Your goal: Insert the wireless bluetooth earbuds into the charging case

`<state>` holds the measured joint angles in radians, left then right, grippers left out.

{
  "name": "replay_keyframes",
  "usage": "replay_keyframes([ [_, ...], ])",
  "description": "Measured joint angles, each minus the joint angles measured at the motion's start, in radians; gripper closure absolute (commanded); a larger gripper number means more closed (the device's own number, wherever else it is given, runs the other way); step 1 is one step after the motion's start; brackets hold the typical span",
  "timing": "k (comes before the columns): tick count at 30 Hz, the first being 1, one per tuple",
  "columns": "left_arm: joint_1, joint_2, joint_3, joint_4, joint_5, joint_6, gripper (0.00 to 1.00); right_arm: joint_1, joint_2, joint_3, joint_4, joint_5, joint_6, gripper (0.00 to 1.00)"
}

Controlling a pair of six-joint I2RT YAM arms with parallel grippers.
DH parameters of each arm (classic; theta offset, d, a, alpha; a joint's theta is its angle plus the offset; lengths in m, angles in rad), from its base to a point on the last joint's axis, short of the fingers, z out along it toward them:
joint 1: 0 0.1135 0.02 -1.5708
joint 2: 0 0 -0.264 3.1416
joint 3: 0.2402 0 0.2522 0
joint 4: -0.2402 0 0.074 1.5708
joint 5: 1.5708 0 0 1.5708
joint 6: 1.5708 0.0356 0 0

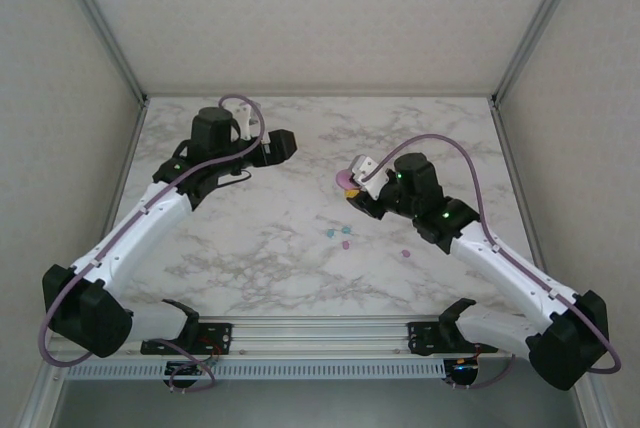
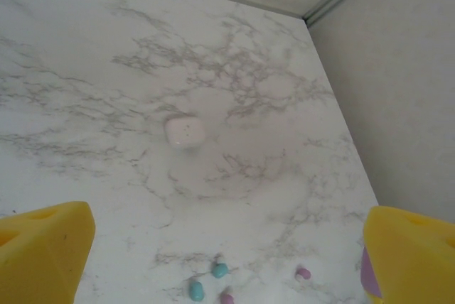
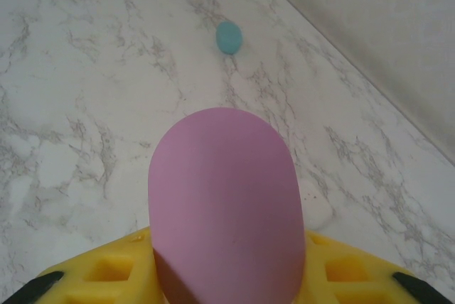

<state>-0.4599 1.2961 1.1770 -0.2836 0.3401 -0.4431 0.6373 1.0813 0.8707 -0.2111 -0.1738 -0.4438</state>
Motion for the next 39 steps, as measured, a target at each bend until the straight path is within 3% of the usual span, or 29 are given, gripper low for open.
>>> replay_keyframes([
  [11, -0.068, 0.042, 0.011, 0.022, 0.062, -0.050, 0.10, -0.001, -0.033, -0.011, -0.016, 0.017, 0.004, 0.68],
  [19, -0.131, 0.075, 0.063, 0.023, 0.158, -0.081, 0.09, -0.001, -0.027, -0.011, 0.045, -0.013, 0.002, 0.68],
  [26, -0.169, 0.140, 0.093, 0.026, 0.212, -0.101, 0.16, -0.001, -0.011, -0.011, 0.080, -0.030, -0.001, 0.68],
  [39, -0.204, 0.232, 0.157, 0.041, 0.300, -0.128, 0.54, -0.001, -0.007, -0.011, 0.141, -0.039, 0.026, 0.66],
])
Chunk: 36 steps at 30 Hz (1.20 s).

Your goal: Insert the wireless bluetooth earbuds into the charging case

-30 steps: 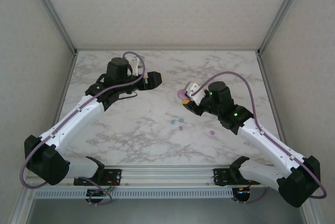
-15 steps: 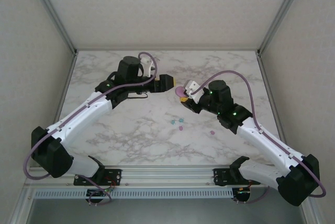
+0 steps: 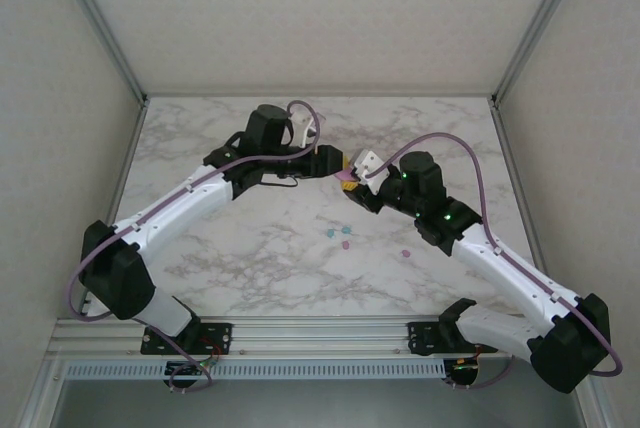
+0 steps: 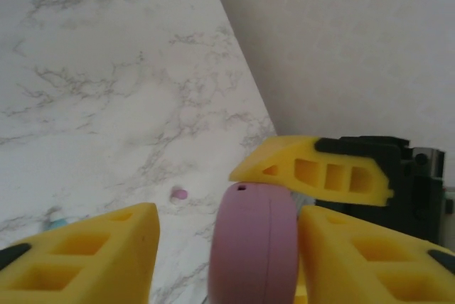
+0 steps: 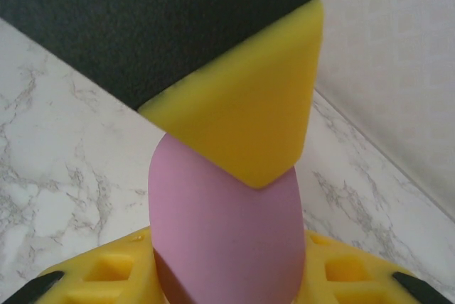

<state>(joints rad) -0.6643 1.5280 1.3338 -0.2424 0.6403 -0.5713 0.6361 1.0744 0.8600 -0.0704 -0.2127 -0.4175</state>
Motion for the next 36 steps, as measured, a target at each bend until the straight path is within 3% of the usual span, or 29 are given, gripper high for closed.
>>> replay_keyframes([
  [4, -0.002, 0.000, 0.003, -0.001, 0.010, -0.002, 0.57, 0.000, 0.013, 0.000, 0.033, 0.002, 0.027, 0.66],
  [9, 0.001, 0.000, 0.003, -0.007, 0.003, 0.005, 0.81, 0.000, 0.043, 0.001, 0.053, 0.000, 0.056, 0.63],
  [13, 0.001, 0.000, 0.003, -0.008, -0.012, -0.010, 0.91, -0.002, 0.049, 0.002, 0.060, -0.008, 0.062, 0.52],
  [18, 0.020, -0.024, -0.053, 0.089, 0.000, -0.164, 0.92, -0.025, 0.031, -0.013, 0.090, -0.047, 0.014, 0.46],
  [23, 0.059, -0.037, -0.101, 0.204, 0.028, -0.320, 0.91, -0.143, -0.022, -0.050, 0.113, -0.206, 0.001, 0.43],
  [26, 0.062, -0.038, -0.106, 0.264, 0.049, -0.385, 0.91, -0.162, -0.023, -0.050, 0.142, -0.285, -0.010, 0.41],
  [36, 0.062, -0.038, -0.108, 0.327, 0.094, -0.455, 0.90, -0.192, 0.074, 0.003, 0.212, -0.414, 0.000, 0.40],
])
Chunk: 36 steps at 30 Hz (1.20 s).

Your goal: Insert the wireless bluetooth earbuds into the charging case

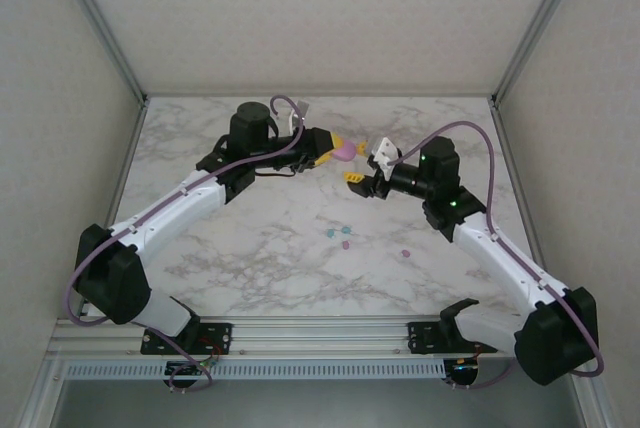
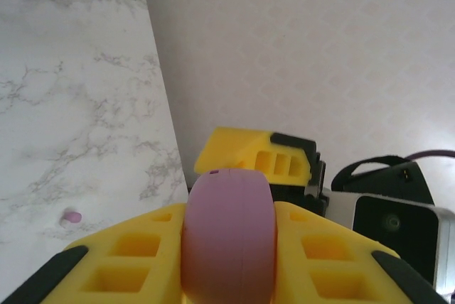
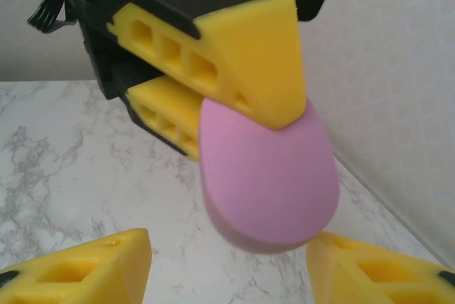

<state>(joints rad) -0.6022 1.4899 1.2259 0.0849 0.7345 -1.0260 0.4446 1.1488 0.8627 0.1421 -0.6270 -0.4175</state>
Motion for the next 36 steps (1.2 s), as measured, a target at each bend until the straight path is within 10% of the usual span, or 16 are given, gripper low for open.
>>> replay_keyframes([
  [18, 0.002, -0.018, 0.000, -0.008, 0.005, 0.000, 0.84, -0.020, 0.060, 0.071, 0.046, -0.104, 0.053, 0.65],
  [24, 0.002, -0.039, 0.000, -0.040, -0.011, 0.043, 0.39, -0.024, 0.060, 0.089, 0.000, -0.120, 0.067, 0.70],
  [36, 0.002, -0.438, -0.198, -0.081, -0.157, 0.867, 0.32, -0.069, 0.090, 0.259, -0.224, -0.345, 0.169, 0.71],
])
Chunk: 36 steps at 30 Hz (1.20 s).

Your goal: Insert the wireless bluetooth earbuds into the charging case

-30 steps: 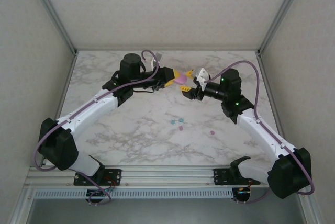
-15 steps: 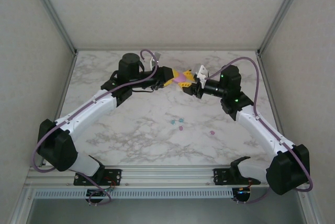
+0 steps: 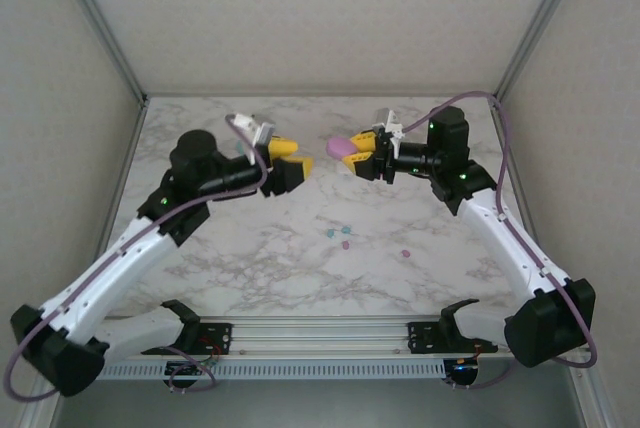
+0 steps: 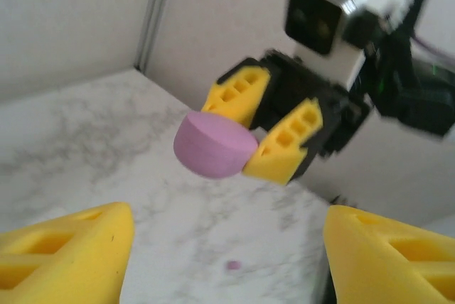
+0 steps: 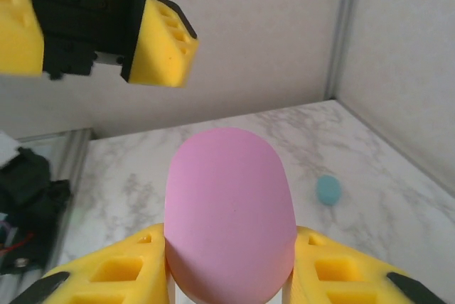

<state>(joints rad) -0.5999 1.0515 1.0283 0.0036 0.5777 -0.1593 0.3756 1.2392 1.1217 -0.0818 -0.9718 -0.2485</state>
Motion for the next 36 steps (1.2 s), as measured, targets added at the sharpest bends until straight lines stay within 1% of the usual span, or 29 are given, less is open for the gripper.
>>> replay_keyframes([
  [3, 0.006, 0.015, -0.005, 0.015, 0.031, 0.151, 0.35, 0.000, 0.008, 0.026, -0.022, -0.058, 0.017, 0.70],
  [5, 0.008, 0.063, -0.002, 0.026, 0.060, 0.206, 0.34, 0.000, 0.009, 0.034, -0.032, -0.079, 0.021, 0.70],
  [8, 0.007, 0.119, -0.002, 0.044, 0.089, 0.242, 0.34, 0.000, 0.010, 0.043, -0.045, -0.100, 0.025, 0.70],
  [16, 0.006, 0.155, -0.001, 0.147, 0.153, 0.248, 0.35, 0.002, 0.016, 0.044, -0.047, -0.106, 0.021, 0.69],
  [20, 0.005, 0.184, 0.023, 0.154, 0.191, 0.238, 0.37, 0.009, 0.016, 0.044, -0.034, -0.105, 0.010, 0.69],
  [27, -0.001, 0.213, 0.042, 0.158, 0.228, 0.218, 0.44, 0.015, 0.016, 0.042, -0.006, -0.103, -0.001, 0.69],
  [36, -0.005, 0.230, 0.063, 0.164, 0.243, 0.192, 0.50, 0.016, 0.016, 0.033, -0.003, -0.103, -0.013, 0.70],
])
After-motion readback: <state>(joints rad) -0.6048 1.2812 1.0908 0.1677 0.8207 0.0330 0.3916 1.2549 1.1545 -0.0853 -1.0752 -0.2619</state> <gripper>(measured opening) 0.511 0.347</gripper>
